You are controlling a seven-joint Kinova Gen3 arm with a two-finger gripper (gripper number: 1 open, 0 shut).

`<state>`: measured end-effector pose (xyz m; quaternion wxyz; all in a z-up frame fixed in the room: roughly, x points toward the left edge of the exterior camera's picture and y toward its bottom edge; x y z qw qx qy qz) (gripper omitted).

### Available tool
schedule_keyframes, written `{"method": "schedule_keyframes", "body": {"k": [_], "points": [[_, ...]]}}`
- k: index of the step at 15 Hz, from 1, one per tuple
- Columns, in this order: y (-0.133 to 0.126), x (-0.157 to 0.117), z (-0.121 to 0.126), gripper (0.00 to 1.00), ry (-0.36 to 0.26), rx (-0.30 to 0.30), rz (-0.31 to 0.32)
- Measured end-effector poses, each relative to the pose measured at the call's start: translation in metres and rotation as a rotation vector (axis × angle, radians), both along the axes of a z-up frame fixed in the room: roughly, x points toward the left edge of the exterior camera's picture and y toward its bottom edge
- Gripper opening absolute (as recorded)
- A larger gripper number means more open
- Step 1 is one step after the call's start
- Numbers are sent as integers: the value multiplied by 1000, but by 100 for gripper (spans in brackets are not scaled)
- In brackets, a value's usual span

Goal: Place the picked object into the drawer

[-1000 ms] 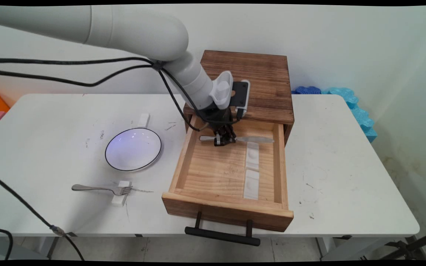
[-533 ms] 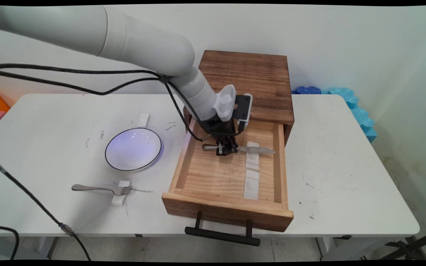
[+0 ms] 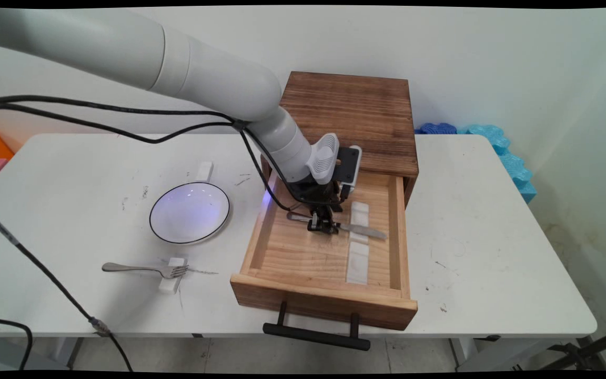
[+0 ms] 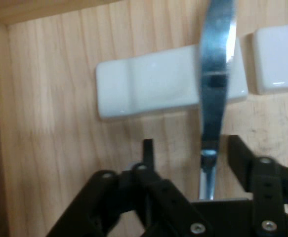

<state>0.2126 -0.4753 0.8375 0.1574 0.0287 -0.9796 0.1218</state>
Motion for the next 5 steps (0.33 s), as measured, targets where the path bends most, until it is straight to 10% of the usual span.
{"method": "schedule_keyframes", "body": {"k": [5], "points": [[2,-1,1,100,2,-17,-15]]}}
